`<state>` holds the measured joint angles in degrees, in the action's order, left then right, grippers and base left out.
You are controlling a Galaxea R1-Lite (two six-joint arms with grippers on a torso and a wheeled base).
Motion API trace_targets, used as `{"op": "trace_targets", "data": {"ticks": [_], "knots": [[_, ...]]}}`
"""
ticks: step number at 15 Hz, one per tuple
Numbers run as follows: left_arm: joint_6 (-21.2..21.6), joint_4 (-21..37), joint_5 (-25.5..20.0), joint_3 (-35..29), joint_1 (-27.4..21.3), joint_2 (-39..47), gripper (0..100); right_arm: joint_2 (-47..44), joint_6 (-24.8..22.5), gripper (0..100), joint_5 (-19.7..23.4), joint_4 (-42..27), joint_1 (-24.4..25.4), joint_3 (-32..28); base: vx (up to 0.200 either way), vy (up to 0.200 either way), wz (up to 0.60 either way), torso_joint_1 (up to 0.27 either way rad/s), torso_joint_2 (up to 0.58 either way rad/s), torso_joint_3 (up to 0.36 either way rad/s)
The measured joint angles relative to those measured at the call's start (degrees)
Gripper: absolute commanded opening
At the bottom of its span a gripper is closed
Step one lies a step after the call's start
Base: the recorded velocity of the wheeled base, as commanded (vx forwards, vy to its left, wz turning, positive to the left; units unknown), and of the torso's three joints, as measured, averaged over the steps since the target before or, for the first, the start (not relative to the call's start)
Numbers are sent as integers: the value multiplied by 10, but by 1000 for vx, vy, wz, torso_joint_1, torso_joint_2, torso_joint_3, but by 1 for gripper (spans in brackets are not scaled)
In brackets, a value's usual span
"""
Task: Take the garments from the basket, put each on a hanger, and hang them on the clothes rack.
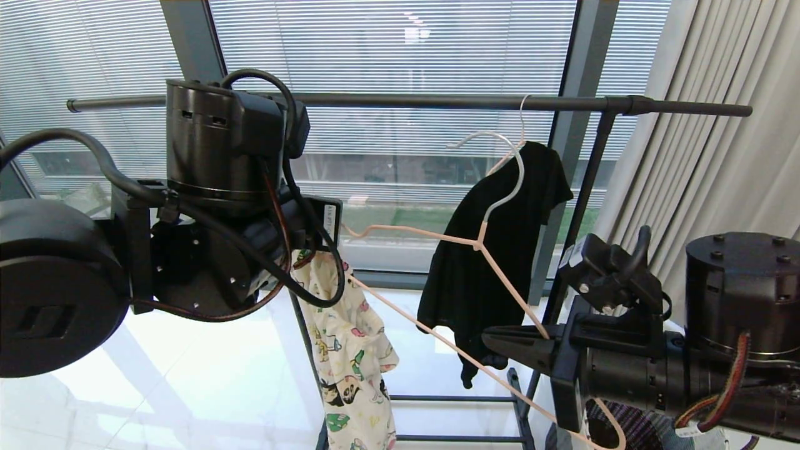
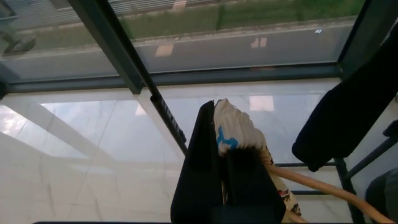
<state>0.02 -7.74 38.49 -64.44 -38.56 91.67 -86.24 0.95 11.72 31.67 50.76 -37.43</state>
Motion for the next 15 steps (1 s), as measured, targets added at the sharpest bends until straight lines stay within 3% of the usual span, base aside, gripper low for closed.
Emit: {"op": "trace_targets", "data": {"ticks": [9, 15], "knots": [[-70, 1, -4, -36, -114, -2, 0, -96, 61, 0, -65, 20, 37, -90, 0, 0, 0, 0, 0, 0], [-88, 1, -5, -43, -161, -7, 0, -138, 86, 0, -113, 45, 48, -109, 0, 0, 0, 0, 0, 0]]}}
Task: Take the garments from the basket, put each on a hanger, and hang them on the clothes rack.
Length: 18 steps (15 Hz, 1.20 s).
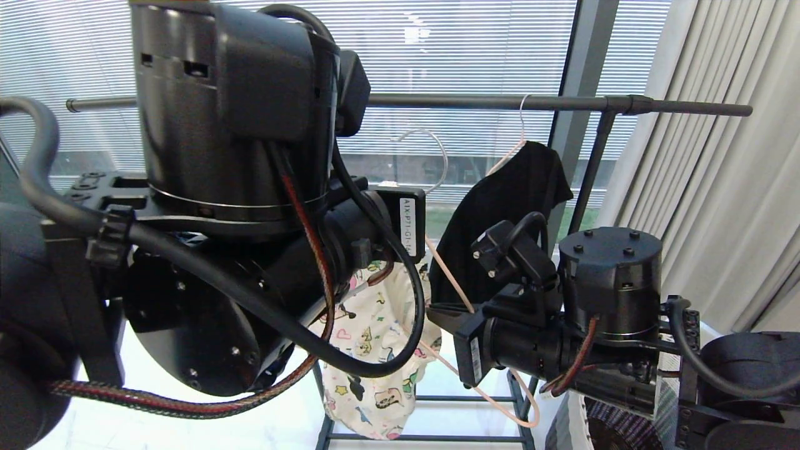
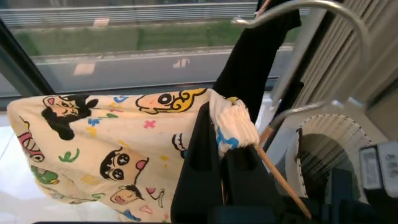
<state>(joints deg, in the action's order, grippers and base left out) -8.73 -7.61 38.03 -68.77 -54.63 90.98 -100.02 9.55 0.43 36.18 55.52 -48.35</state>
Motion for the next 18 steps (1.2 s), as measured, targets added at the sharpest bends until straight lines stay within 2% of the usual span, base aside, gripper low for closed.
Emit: {"op": "trace_targets", "data": {"ticks": [2, 3, 10, 12, 13, 14, 15, 16, 18], "knots": [[1, 0, 0, 7, -3, -4, 0, -1, 13, 0, -27, 21, 0, 0, 0, 0, 0, 0, 0, 0], [1, 0, 0, 11, -3, -6, 100, -1, 13, 0, -32, 27, 0, 1, 0, 0, 0, 0, 0, 0], [10, 2, 0, 25, 2, -32, 100, 21, 7, 0, -89, 34, 5, 23, 0, 0, 0, 0, 0, 0], [28, 3, 0, 58, 7, -58, 100, 38, 3, 0, -90, 42, 1, 52, 0, 0, 0, 0, 0, 0], [49, 3, -1, 89, 15, -75, 100, 50, -5, 0, -89, 45, -2, 71, 0, 0, 0, 0, 0, 0], [71, 2, -13, 119, 25, -95, 100, 64, -16, 0, -80, 46, -6, 92, 0, 0, 0, 0, 0, 0], [88, 1, -51, 146, 34, -117, 100, 82, -28, 0, -61, 47, -9, 114, 0, 0, 0, 0, 0, 0], [102, 1, -108, 171, 40, -142, 100, 102, -44, 0, -34, 47, -12, 141, 0, 0, 0, 0, 0, 0], [136, 0, -173, 212, 49, -178, 100, 136, -77, 0, 2, 48, -17, 184, 0, 0, 0, 0, 0, 0]]}}
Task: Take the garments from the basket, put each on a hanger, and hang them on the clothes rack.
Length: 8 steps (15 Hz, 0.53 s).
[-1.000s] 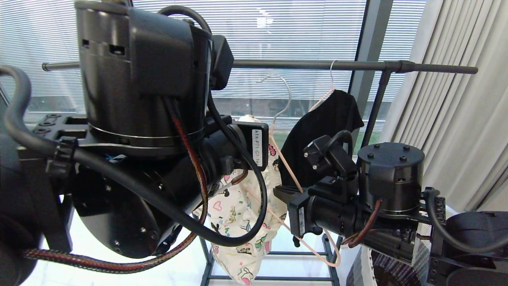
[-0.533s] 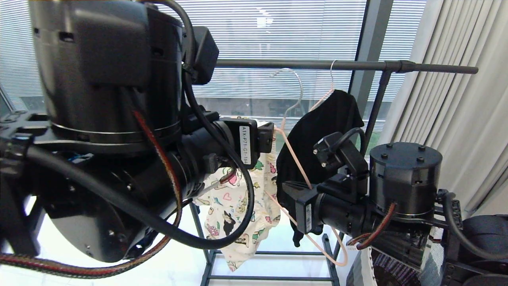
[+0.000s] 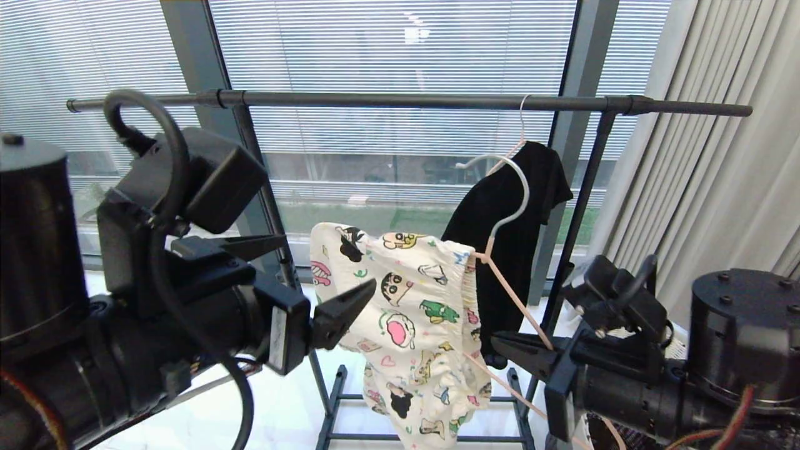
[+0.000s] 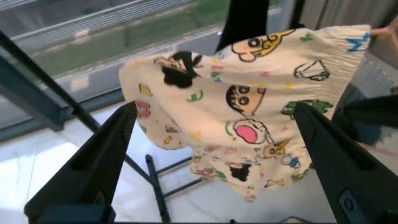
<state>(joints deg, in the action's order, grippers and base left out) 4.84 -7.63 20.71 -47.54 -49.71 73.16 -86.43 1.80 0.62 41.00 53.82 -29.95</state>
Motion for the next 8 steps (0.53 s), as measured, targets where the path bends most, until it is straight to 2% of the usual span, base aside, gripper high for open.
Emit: {"op": "trace_targets", "data": {"ticks": [2, 3, 4, 7, 8], "knots": [[63, 0, -56, 50, 3, -27, 100, 37, -57, 0, 45, -3, -2, 62, 0, 0, 0, 0, 0, 0], [76, 0, -66, 66, 3, -36, 100, 53, -75, 0, 62, -4, -2, 83, 0, 0, 0, 0, 0, 0], [95, -6, -87, 75, 2, -41, 100, 64, -88, 0, 72, -4, -2, 97, 0, 0, 0, 0, 0, 0], [173, -19, -200, 98, 0, -49, 100, 76, -130, 0, 103, -5, 7, 127, 0, 0, 0, 0, 0, 0], [182, -20, -216, 104, -1, -48, 100, 76, -134, 0, 104, -5, 12, 128, 0, 0, 0, 0, 0, 0]]}}
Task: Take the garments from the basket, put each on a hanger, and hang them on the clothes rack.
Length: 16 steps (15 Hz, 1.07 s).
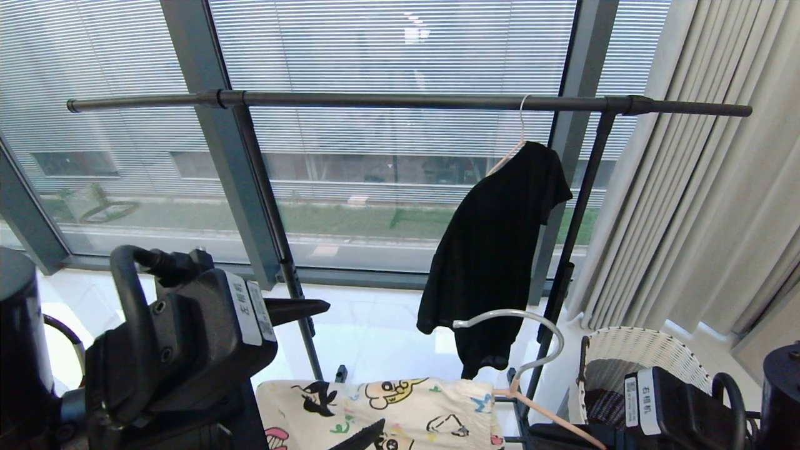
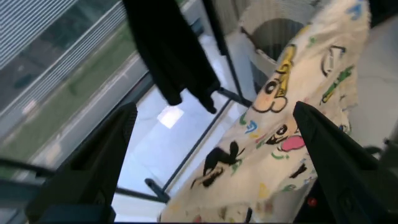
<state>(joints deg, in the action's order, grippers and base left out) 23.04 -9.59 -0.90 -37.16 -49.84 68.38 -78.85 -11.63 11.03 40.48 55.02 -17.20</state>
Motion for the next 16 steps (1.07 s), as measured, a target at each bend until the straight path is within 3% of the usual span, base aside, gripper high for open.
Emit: {"op": "trace_targets", "data": {"ticks": [9, 10, 16], "knots": [[2, -2, -5, 41, -27, 42, 100, -12, -34, 0, -5, 0, 69, -21, 0, 0, 0, 0, 0, 0], [2, -1, -4, 47, -28, 43, 0, -13, -41, 0, -4, 0, 71, -23, 0, 0, 0, 0, 0, 0], [3, 1, -5, 53, -32, 44, 0, -17, -47, 0, -5, 1, 75, -26, 0, 0, 0, 0, 0, 0]]}}
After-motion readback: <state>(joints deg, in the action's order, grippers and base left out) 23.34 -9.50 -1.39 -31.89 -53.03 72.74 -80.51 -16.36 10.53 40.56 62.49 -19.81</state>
